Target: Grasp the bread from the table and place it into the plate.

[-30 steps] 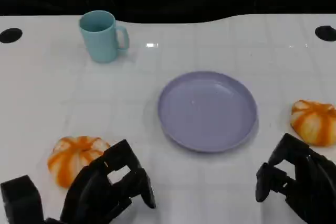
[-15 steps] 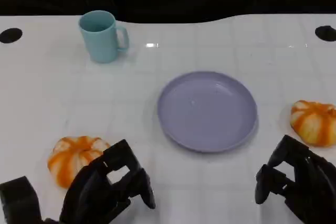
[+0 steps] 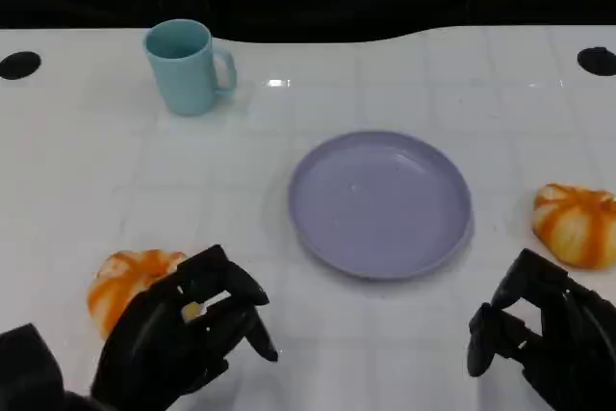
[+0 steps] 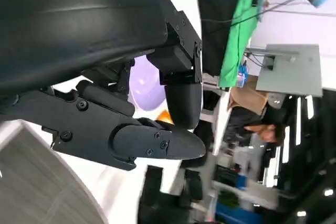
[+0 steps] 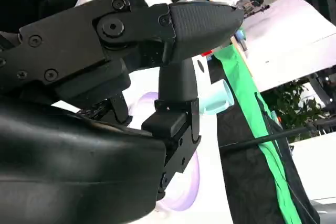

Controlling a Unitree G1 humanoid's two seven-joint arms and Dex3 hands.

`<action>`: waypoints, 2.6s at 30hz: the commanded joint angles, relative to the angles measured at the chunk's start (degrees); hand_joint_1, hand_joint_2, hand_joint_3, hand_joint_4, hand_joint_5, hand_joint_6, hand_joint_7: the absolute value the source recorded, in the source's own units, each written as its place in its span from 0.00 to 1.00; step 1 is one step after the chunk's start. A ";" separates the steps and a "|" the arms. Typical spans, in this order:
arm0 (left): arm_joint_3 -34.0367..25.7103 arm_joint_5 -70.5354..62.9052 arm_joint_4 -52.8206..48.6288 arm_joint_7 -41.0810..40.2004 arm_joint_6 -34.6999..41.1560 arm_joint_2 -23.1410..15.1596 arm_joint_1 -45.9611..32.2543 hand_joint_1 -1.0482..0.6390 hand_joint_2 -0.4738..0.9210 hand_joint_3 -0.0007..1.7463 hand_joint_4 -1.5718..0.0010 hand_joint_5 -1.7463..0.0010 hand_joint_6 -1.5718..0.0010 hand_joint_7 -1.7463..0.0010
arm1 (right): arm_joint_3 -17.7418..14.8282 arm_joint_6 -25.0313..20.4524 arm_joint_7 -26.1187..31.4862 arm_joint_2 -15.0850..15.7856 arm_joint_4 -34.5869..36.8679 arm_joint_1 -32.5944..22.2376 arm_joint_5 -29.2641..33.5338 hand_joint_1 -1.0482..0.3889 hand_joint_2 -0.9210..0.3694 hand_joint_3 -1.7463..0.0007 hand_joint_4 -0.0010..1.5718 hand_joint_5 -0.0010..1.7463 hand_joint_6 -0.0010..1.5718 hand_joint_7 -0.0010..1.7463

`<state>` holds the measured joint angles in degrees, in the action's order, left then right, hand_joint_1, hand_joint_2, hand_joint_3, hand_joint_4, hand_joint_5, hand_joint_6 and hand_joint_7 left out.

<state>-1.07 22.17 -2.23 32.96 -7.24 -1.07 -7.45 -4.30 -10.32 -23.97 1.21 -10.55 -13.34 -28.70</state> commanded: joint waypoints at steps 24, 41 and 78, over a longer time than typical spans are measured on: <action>-0.72 -54.22 23.45 -8.64 -1.79 -32.02 4.74 0.23 1.00 0.10 0.95 0.86 0.83 1.00 | -0.45 -0.41 0.24 0.83 -0.73 0.23 -0.17 0.33 0.00 0.82 0.47 1.00 0.40 0.89; 9.12 -73.43 17.96 -6.85 5.04 -34.26 11.22 0.25 0.94 0.00 0.97 0.94 0.88 1.00 | -0.70 -1.08 -0.20 1.27 -0.68 0.53 -0.70 0.32 0.00 0.82 0.47 1.00 0.39 0.90; 21.96 -63.38 -36.18 -33.05 -9.01 -25.54 30.74 0.45 1.00 0.17 0.50 0.18 0.32 0.77 | -0.63 -1.92 0.43 1.40 -1.32 0.64 -0.95 0.32 0.00 0.80 0.48 1.00 0.39 0.91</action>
<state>20.45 -41.73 -35.07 4.58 -13.82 -27.42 22.86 -4.46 -11.93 -23.59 1.88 -10.92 -12.48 -29.11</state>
